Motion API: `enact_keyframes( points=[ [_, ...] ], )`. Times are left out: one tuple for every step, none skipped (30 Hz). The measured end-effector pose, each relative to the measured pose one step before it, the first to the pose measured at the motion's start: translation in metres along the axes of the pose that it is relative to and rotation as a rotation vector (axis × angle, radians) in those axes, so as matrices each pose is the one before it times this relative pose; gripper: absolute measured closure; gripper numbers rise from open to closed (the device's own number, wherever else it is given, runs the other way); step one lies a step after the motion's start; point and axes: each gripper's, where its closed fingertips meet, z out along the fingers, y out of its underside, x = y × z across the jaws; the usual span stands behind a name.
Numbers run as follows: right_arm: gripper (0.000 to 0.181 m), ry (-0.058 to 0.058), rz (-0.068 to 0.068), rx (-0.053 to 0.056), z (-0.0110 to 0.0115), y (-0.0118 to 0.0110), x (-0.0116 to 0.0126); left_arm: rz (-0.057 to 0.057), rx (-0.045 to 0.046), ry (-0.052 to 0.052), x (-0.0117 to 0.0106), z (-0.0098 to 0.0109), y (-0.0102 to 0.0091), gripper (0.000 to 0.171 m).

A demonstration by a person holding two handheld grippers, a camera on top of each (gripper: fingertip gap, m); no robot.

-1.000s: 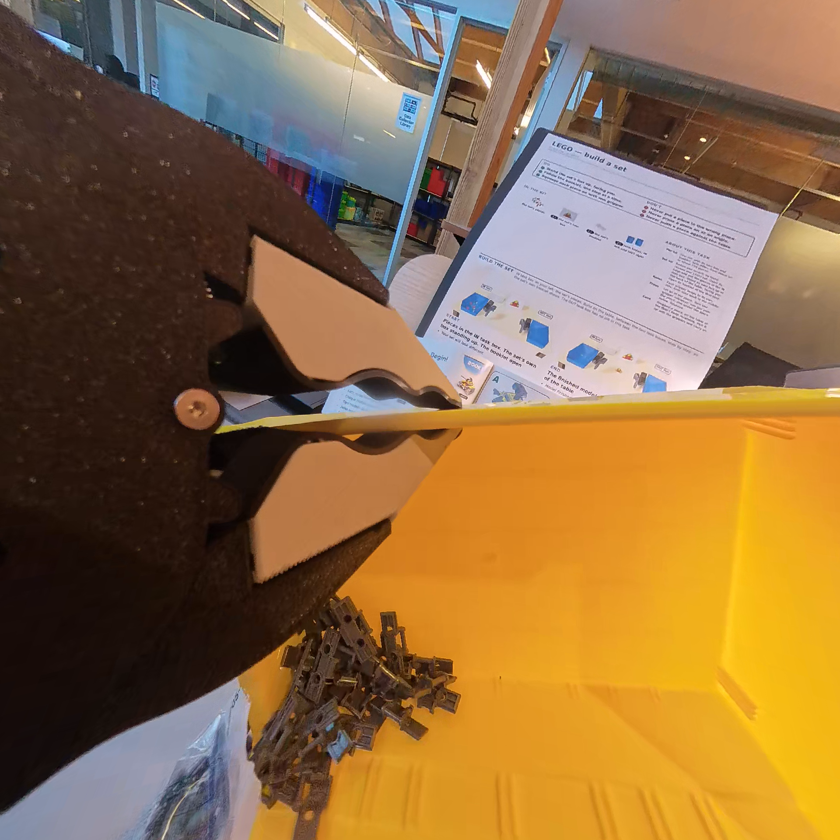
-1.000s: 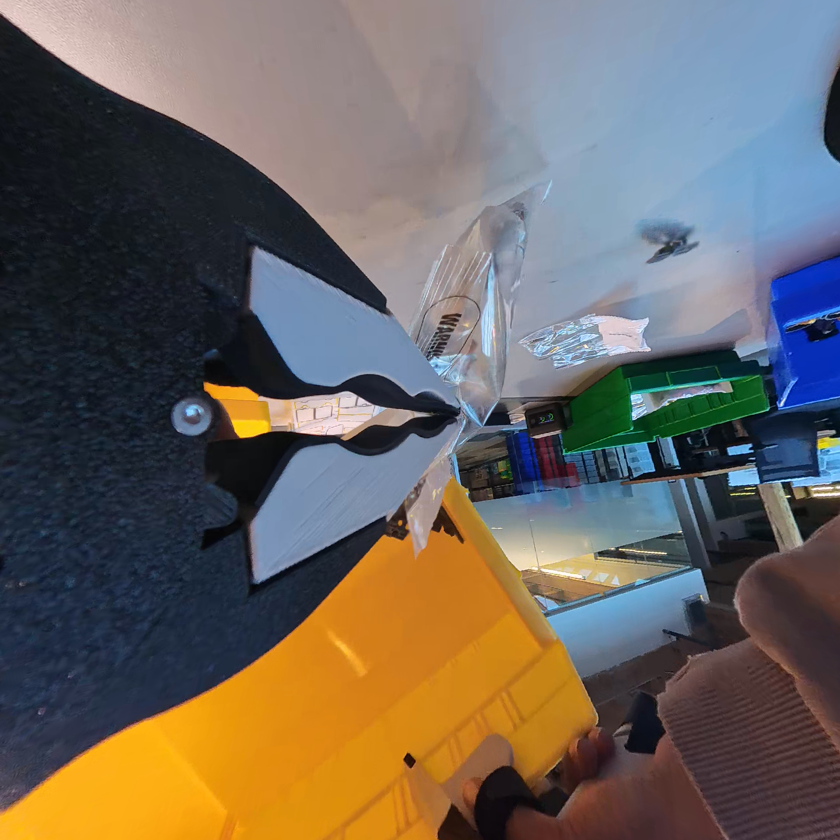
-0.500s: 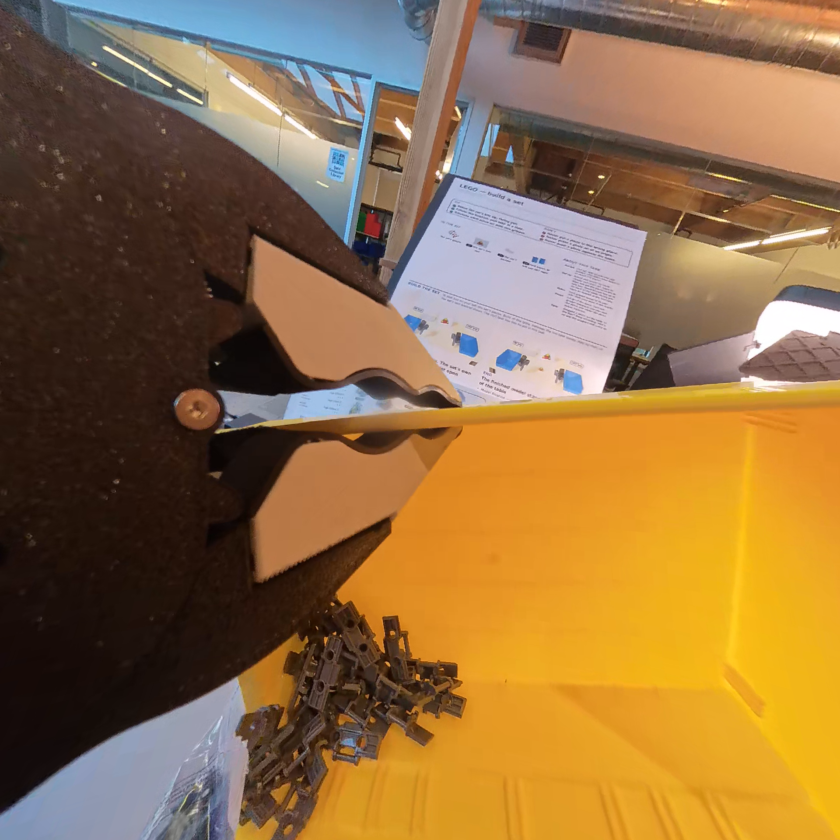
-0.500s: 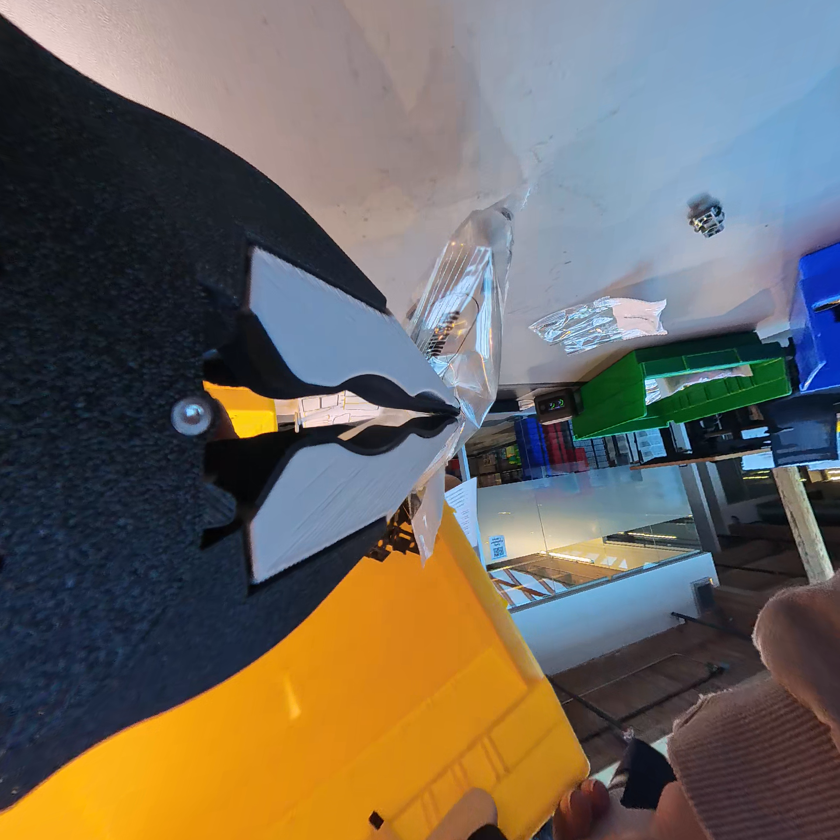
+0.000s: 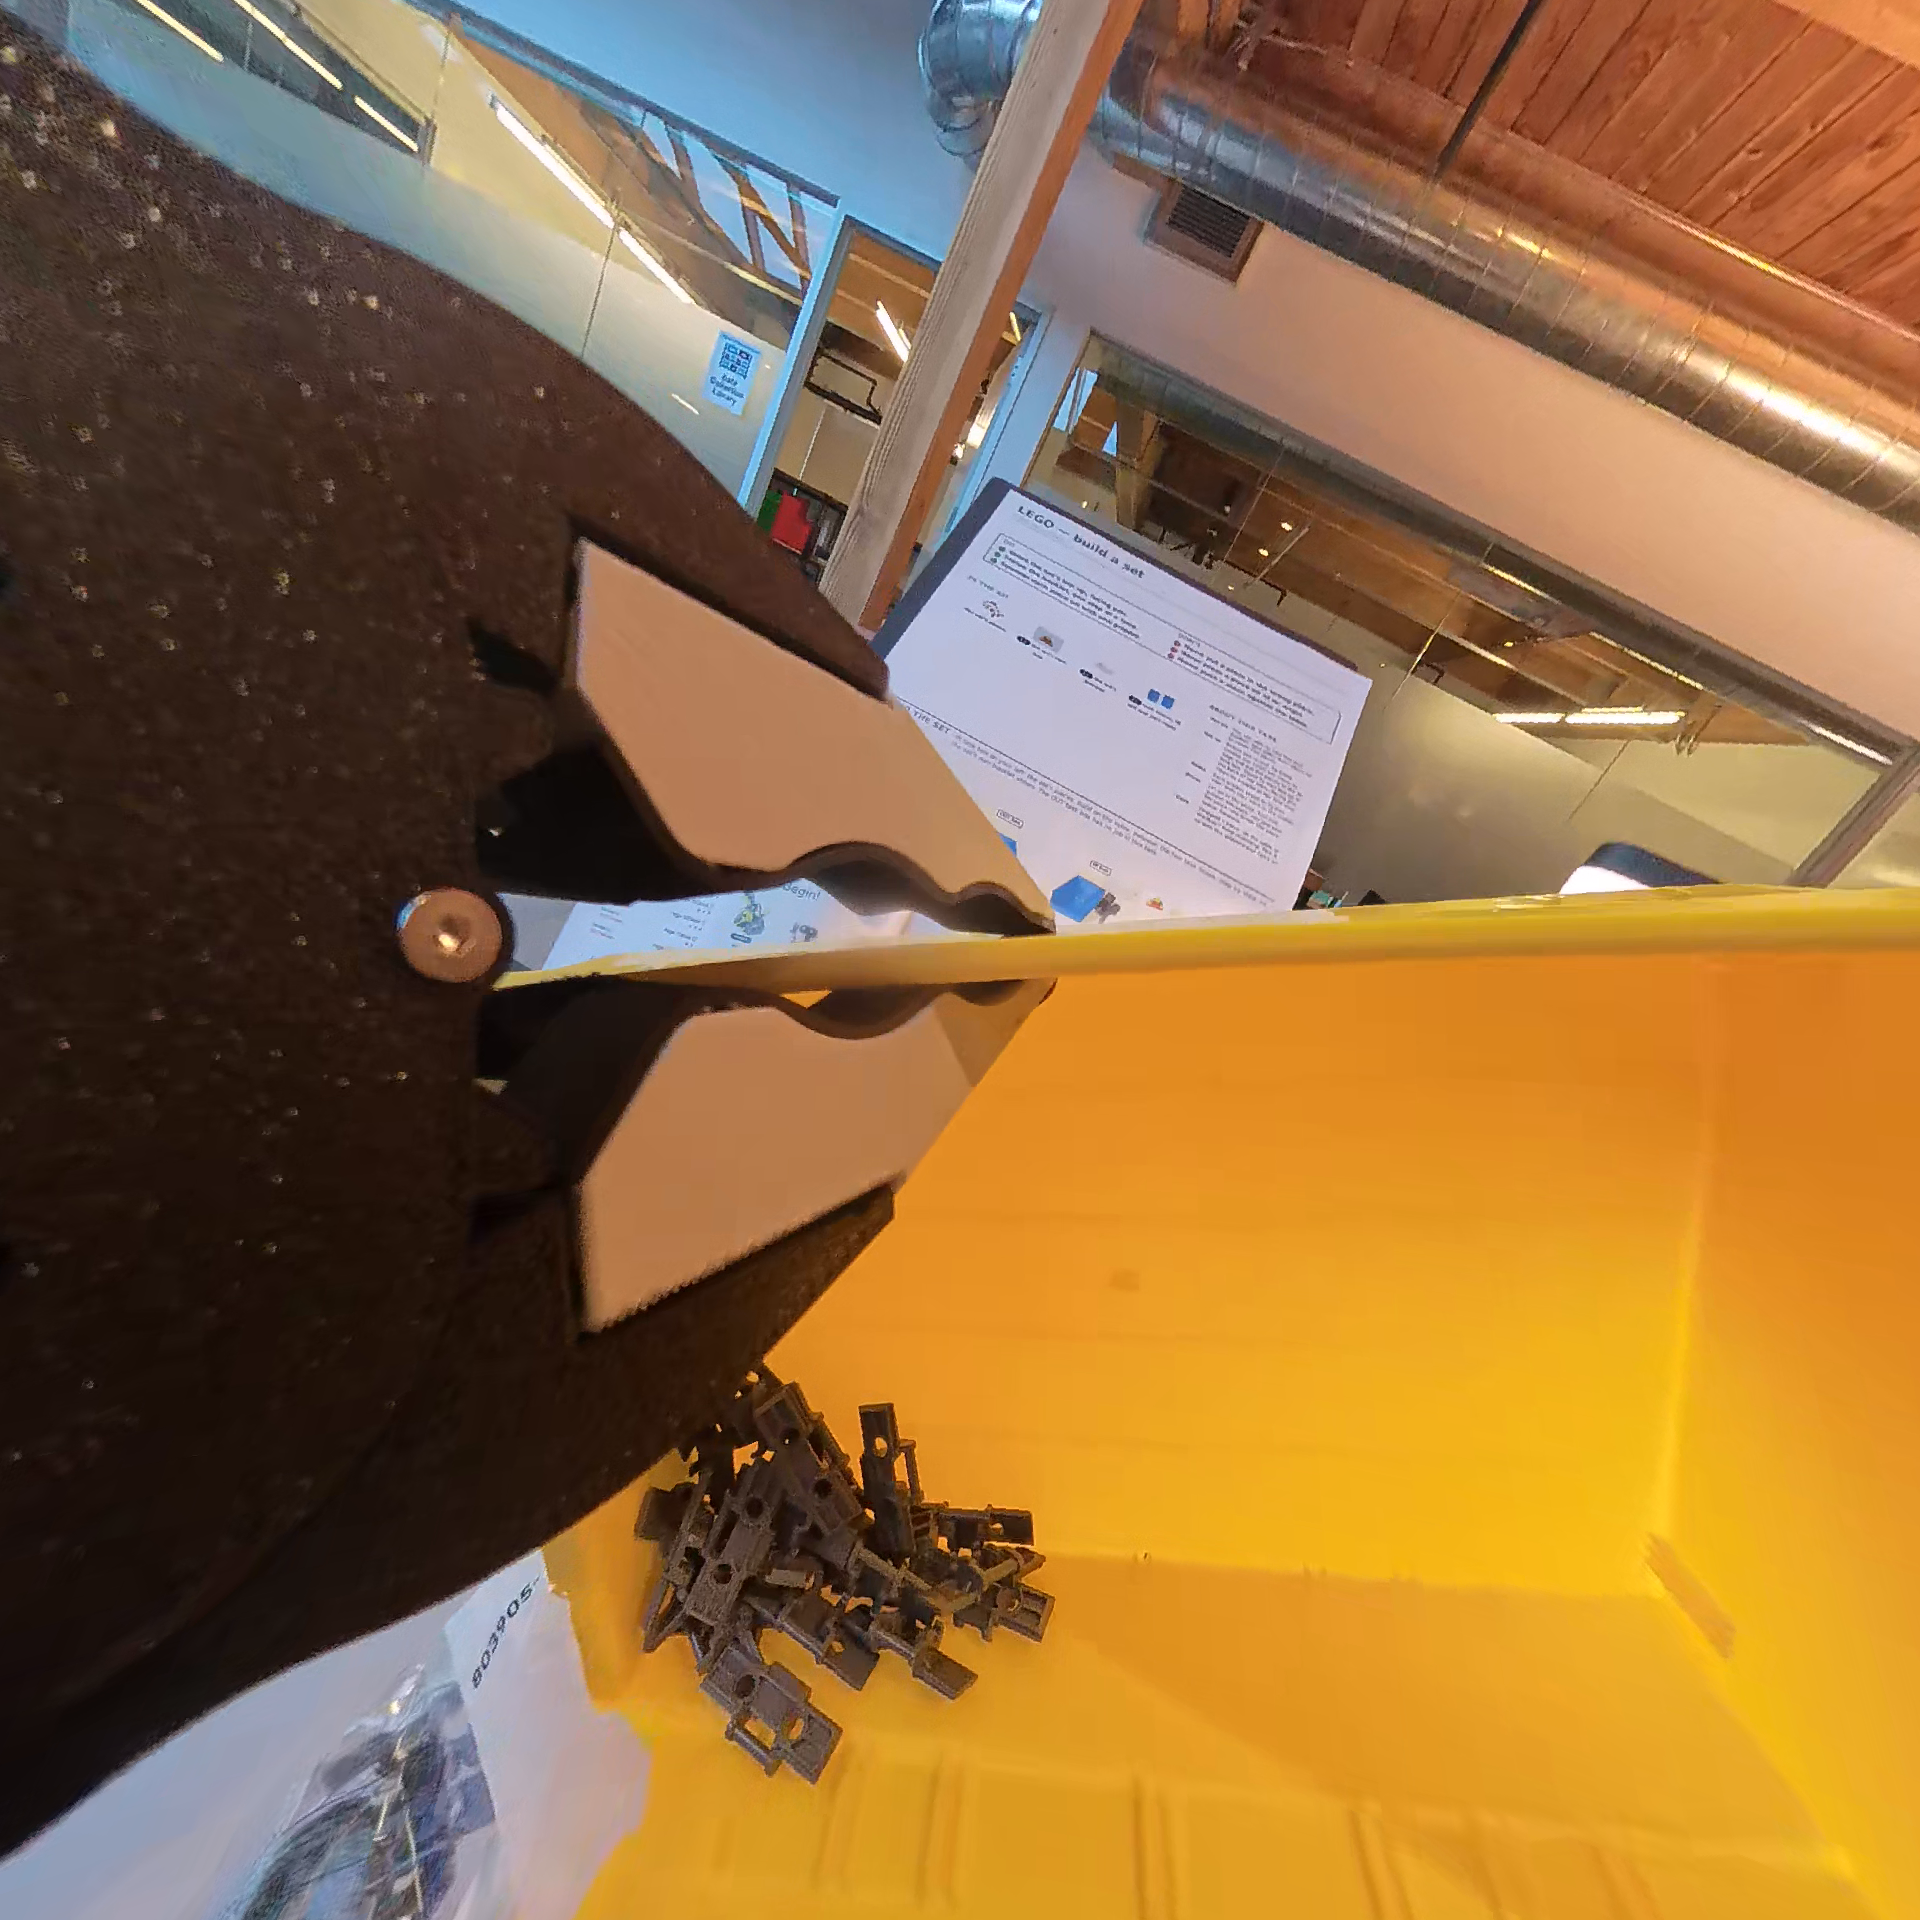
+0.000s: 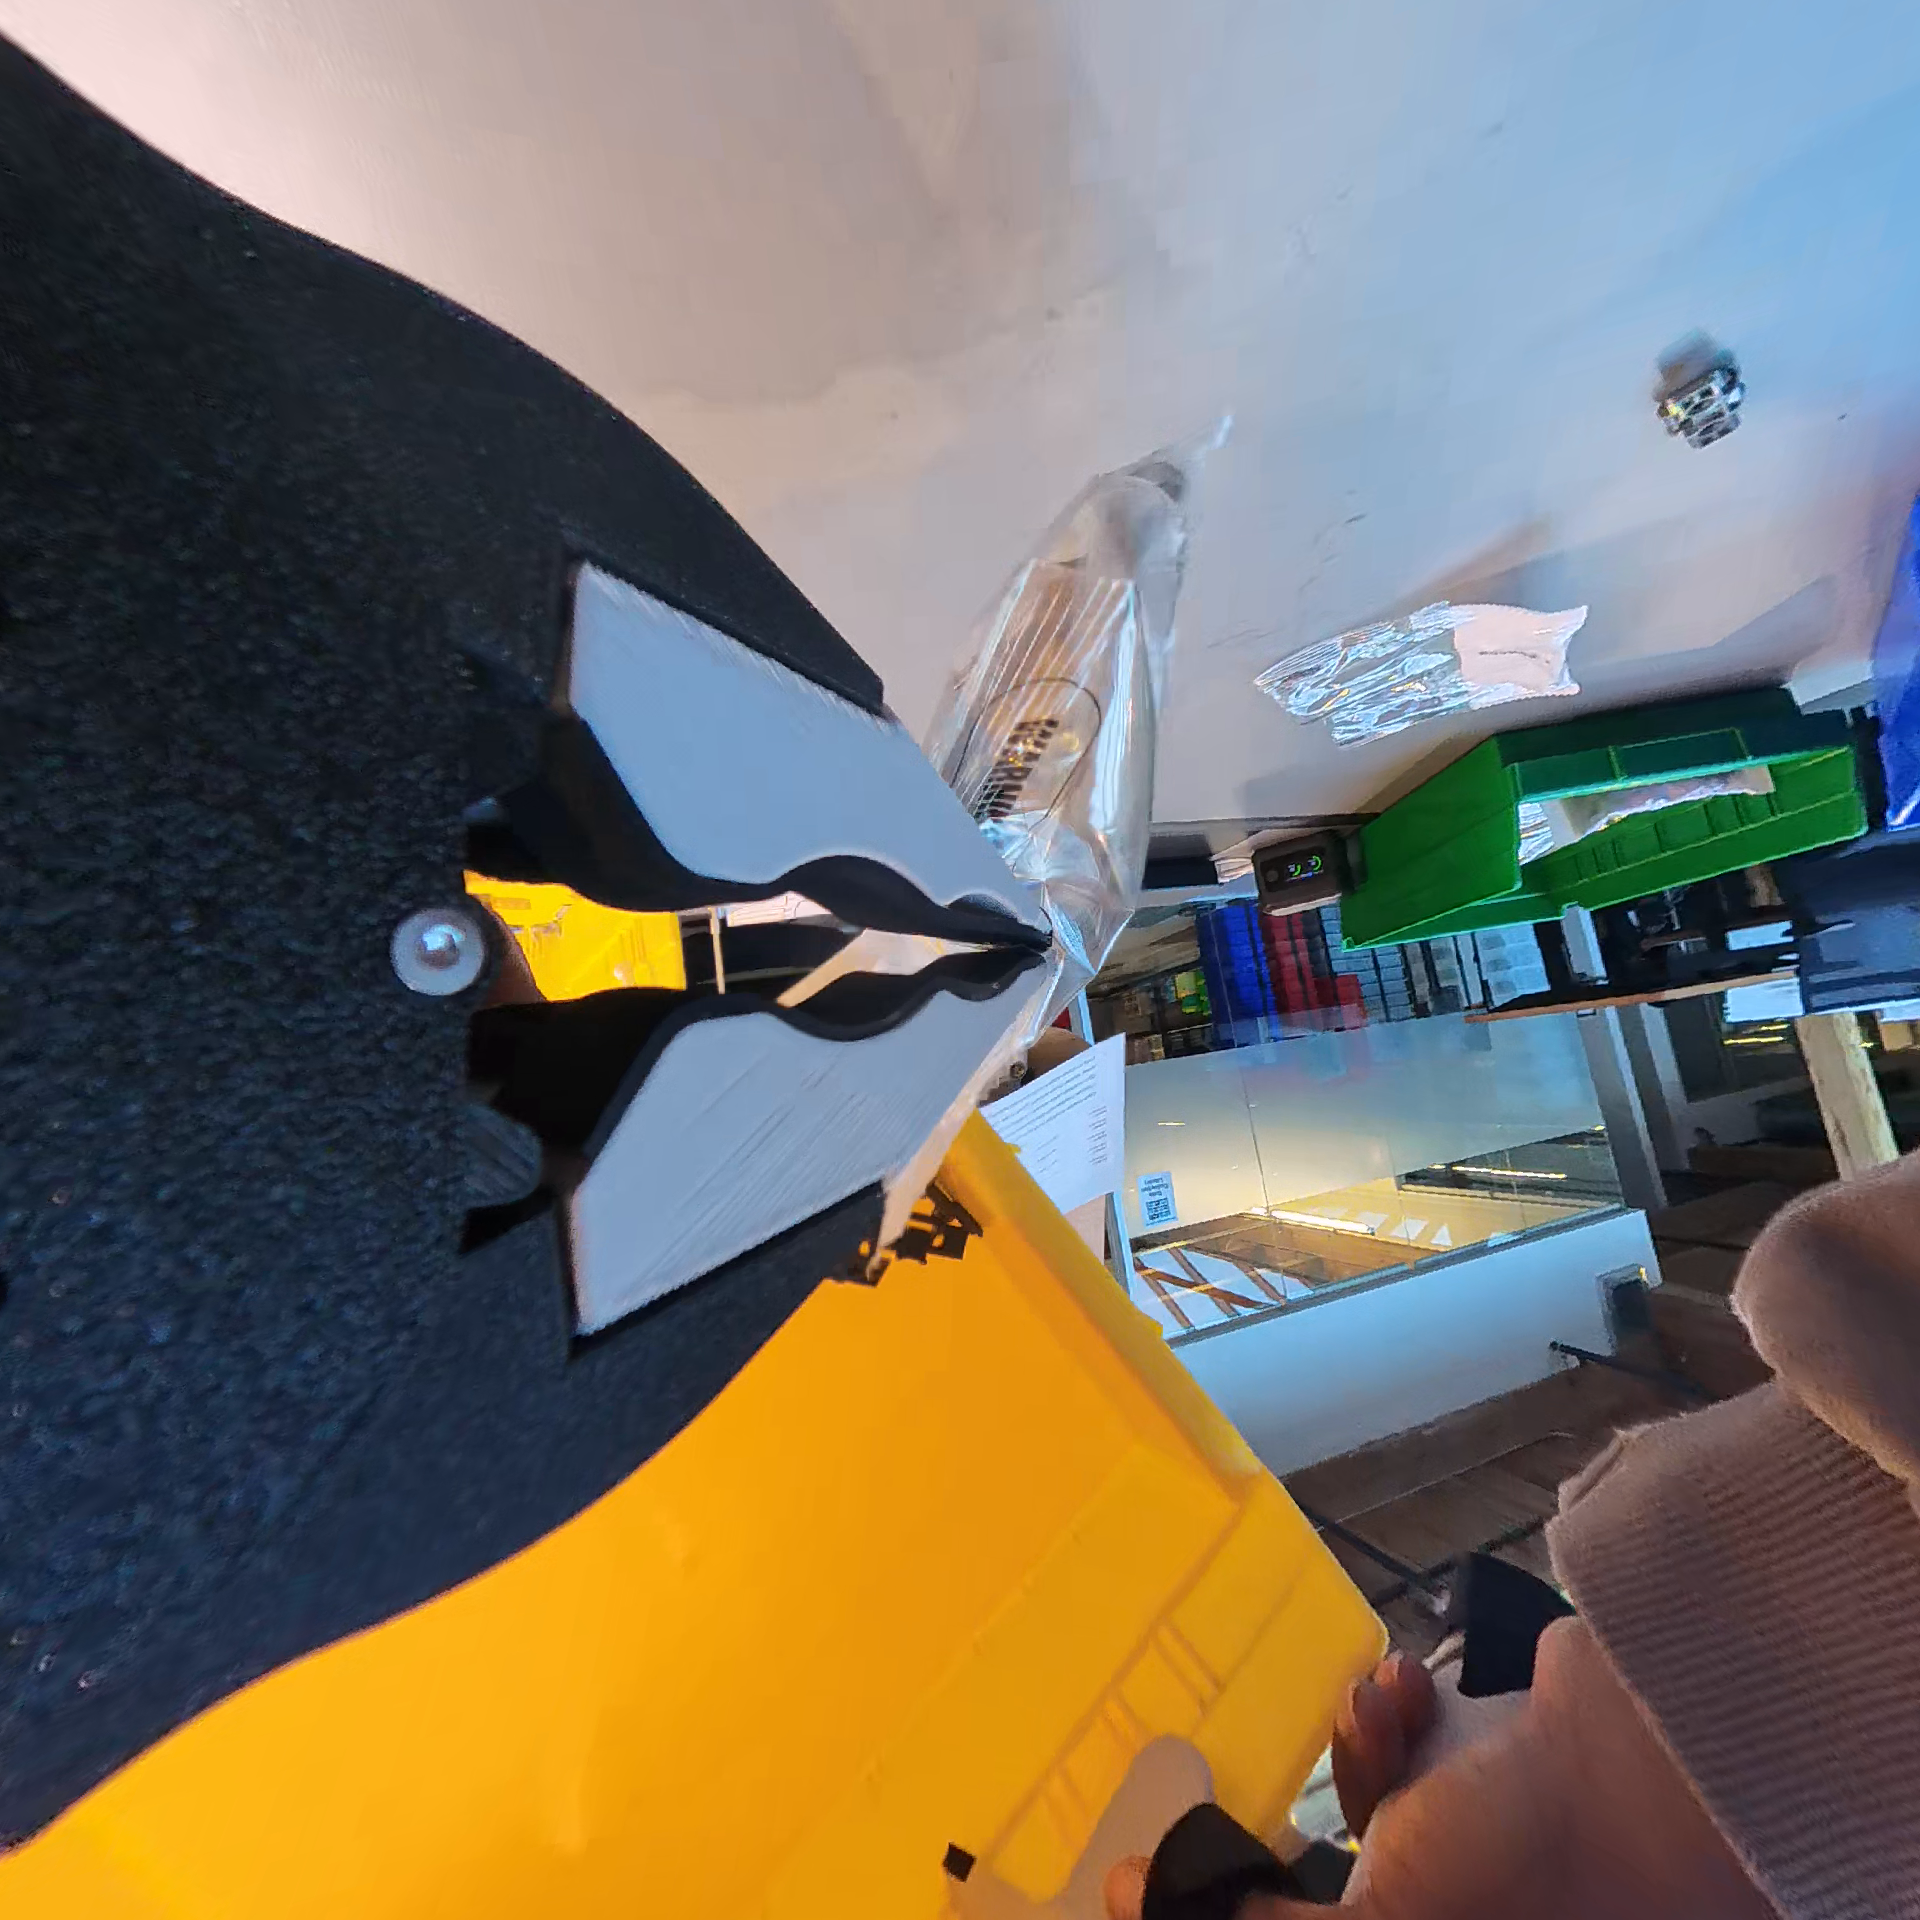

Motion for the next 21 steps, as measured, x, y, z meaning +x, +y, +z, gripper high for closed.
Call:
enact_keyframes(
  points=[
    [0.181,0.0071,-0.0020,-0.0053,-0.00042,0.00178,0.00012,-0.0116,0.00837,-0.0030,-0.00251,-0.00099,-0.00049,0.170],
    [0.181,0.0102,-0.0092,-0.0045,-0.00041,0.00146,0.00060,-0.0026,0.01217,0.0001,-0.00072,-0.00125,-0.00151,0.170],
    [0.181,0.0114,-0.0188,-0.0057,-0.00024,0.00145,0.00091,-0.0022,0.01254,0.0018,-0.00029,-0.00174,-0.00190,0.170],
    [0.181,0.0130,-0.0212,-0.0040,-0.00027,0.00097,0.00136,-0.0053,0.01028,0.0022,-0.00049,-0.00179,-0.00146,0.170],
    [0.181,0.0115,-0.0149,-0.0004,-0.00003,0.00031,0.00158,-0.0048,0.00951,-0.0022,-0.00102,-0.00124,-0.00083,0.170],
    [0.181,0.0117,-0.0102,0.0001,-0.00018,0.00026,0.00199,-0.0038,0.00932,-0.0062,-0.00137,-0.00105,-0.00038,0.170],
    [0.181,0.0134,-0.0121,0.0008,-0.00039,-0.00025,0.00262,-0.0067,0.00838,-0.0038,-0.00180,-0.00122,-0.00032,0.170],
    [0.181,0.0175,-0.0120,-0.0001,-0.00060,-0.00044,0.00356,-0.0096,0.00855,-0.0046,-0.00321,-0.00208,-0.00071,0.170],
    [0.181,0.0175,-0.0102,0.0014,-0.00095,-0.00111,0.00383,-0.0113,0.00863,-0.0065,-0.00420,-0.00284,-0.00138,0.170],
    [0.181,0.0165,-0.0144,0.0032,-0.00086,-0.00155,0.00390,-0.0128,0.00986,-0.0087,-0.00475,-0.00331,-0.00189,0.170],
    [0.181,0.0137,-0.0187,0.0009,-0.00060,-0.00119,0.00370,-0.0127,0.01360,-0.0079,-0.00424,-0.00333,-0.00230,0.170],
    [0.181,0.0105,-0.0165,0.0014,-0.00034,-0.00089,0.00353,-0.0141,0.01194,-0.0015,-0.00309,-0.00302,-0.00204,0.170],
    [0.181,0.0064,-0.0122,0.0020,0.00014,-0.00052,0.00295,-0.0141,0.00776,0.0031,-0.00267,-0.00257,-0.00183,0.170],
    [0.181,0.0039,-0.0107,0.0015,0.00044,-0.00018,0.00227,-0.0100,0.00756,-0.0004,-0.00302,-0.00258,-0.00220,0.170],
    [0.181,0.0056,-0.0095,0.0009,0.00070,0.00016,0.00209,-0.0050,0.00884,-0.0062,-0.00317,-0.00242,-0.00237,0.170],
    [0.181,0.0038,-0.0093,-0.0012,0.00095,0.00049,0.00156,0.0005,0.00689,-0.0091,-0.00291,-0.00226,-0.00226,0.170],
    [0.181,0.0027,-0.0075,0.0005,0.00066,0.00033,0.00122,0.0019,0.00590,-0.0076,-0.00290,-0.00239,-0.00221,0.170],
    [0.181,0.0033,-0.0080,-0.0004,0.00054,0.00037,0.00104,0.0019,0.00656,-0.0045,-0.00262,-0.00233,-0.00217,0.170],
    [0.181,0.0019,-0.0072,0.0015,0.00056,0.00002,0.00081,0.0085,0.00288,-0.0075,-0.00227,-0.00185,-0.00161,0.170],
    [0.181,0.0011,-0.0062,0.0013,0.00056,0.00004,0.00073,0.0159,0.00264,-0.0101,-0.00120,-0.00143,-0.00121,0.170],
    [0.181,0.0008,-0.0090,-0.0008,0.00056,0.00072,0.00074,0.0136,0.00573,-0.0054,-0.00031,-0.00147,-0.00134,0.170]
  ],
)
